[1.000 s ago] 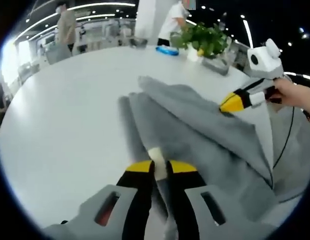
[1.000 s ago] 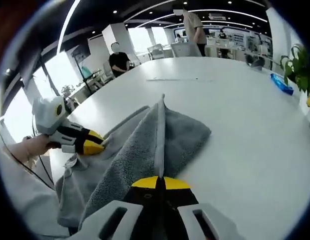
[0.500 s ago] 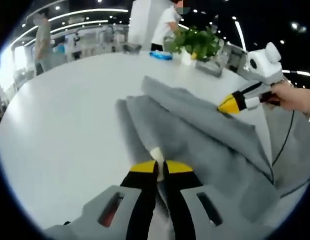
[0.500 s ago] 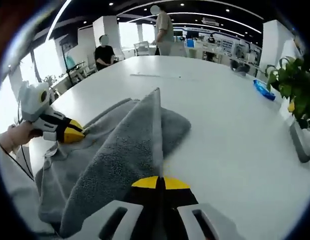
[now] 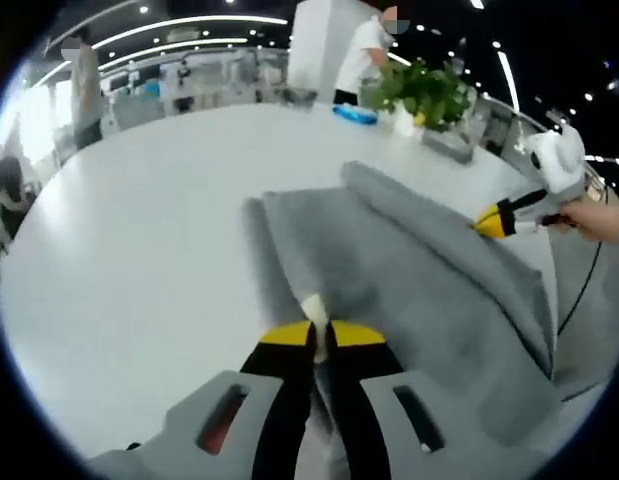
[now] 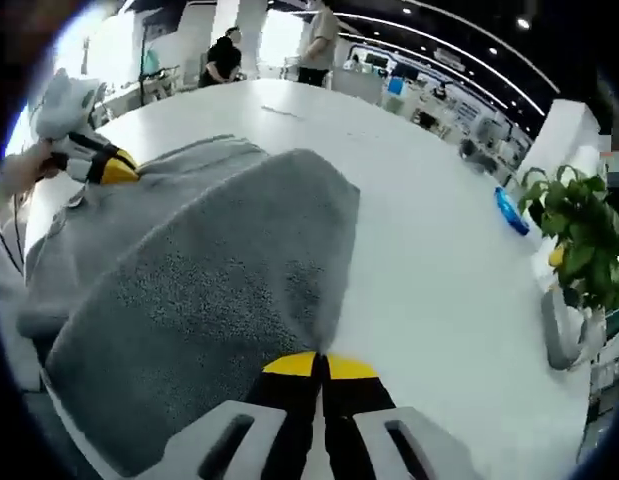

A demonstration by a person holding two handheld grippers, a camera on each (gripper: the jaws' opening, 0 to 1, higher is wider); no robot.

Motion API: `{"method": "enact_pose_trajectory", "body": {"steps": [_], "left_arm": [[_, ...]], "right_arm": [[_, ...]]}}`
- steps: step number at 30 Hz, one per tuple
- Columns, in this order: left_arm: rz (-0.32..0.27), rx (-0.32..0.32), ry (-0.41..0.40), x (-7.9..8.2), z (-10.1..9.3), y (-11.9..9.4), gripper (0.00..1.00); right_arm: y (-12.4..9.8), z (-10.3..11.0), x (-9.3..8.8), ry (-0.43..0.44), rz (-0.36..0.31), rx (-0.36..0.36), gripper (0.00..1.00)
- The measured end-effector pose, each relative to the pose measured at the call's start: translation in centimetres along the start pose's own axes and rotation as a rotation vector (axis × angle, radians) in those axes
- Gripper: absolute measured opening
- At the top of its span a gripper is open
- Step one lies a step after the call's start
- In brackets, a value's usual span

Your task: Open the folded towel by lifting each exposed corner and separating the folded layers until the towel lies flat within the target outline without major curled edges

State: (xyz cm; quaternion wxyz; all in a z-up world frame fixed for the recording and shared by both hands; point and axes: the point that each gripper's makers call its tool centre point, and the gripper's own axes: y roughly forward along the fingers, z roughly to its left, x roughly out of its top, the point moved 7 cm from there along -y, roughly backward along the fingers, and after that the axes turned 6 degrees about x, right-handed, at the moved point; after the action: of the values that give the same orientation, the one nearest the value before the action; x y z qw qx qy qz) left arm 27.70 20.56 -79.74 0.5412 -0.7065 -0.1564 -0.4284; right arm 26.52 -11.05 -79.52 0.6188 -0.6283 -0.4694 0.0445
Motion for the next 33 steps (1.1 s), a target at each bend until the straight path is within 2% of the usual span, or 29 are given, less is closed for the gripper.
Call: {"method": "enact_pose_trajectory", "body": {"steps": [1, 4, 8, 10, 13, 15, 16, 17, 22, 27, 30, 33], "left_arm": [[0.002, 0.003, -0.001, -0.1, 0.2, -0.1, 0.06], [0.004, 0.014, -0.005, -0.2, 0.8, -0.3, 0.06], [0.003, 0.057, 0.001, -0.4, 1.6, -0.7, 0.06], [-0.001, 0.079, -0.009, -0.6, 2.1, -1.0, 0.06], [-0.025, 0.084, -0.058, -0.9, 2.1, -1.2, 0.06], [-0.031, 0.094, -0.051, -0.9, 2.0, -1.2, 0.06], [-0.031, 0.098, -0.046, -0.9, 1.8, -1.4, 0.06], [-0.030, 0.101, -0.039, -0.9, 1.6, -1.5, 0.06], [-0.026, 0.107, -0.022, -1.2, 1.4, -2.1, 0.07], [-0.021, 0.115, -0.036, -1.7, 2.1, -2.6, 0.07], [-0.020, 0.119, -0.039, -1.7, 2.0, -2.6, 0.07], [-0.015, 0.118, -0.033, -1.8, 2.0, -2.7, 0.07]], "right_arm": [[0.0, 0.0, 0.0, -0.020, 0.008, -0.009, 0.00], [0.1, -0.1, 0.0, 0.004, 0.011, -0.013, 0.00], [-0.1, -1.3, -1.0, -0.019, 0.056, -0.095, 0.00], [-0.3, -1.9, -1.6, -0.014, 0.065, -0.108, 0.00], [-0.6, -2.5, -2.2, 0.093, 0.018, -0.067, 0.00], [-0.7, -2.6, -2.6, 0.067, 0.022, -0.073, 0.00], [-0.7, -2.7, -2.6, 0.005, 0.027, -0.083, 0.00], [-0.8, -2.5, -2.6, -0.012, 0.035, -0.088, 0.00], [-0.8, -2.6, -2.7, -0.020, 0.053, -0.115, 0.00], [-0.9, -3.0, -3.0, -0.029, 0.064, -0.126, 0.00], [-1.0, -3.3, -3.0, -0.107, 0.134, -0.150, 0.00], [-0.9, -3.5, -3.1, -0.110, 0.155, -0.158, 0.00]]}}
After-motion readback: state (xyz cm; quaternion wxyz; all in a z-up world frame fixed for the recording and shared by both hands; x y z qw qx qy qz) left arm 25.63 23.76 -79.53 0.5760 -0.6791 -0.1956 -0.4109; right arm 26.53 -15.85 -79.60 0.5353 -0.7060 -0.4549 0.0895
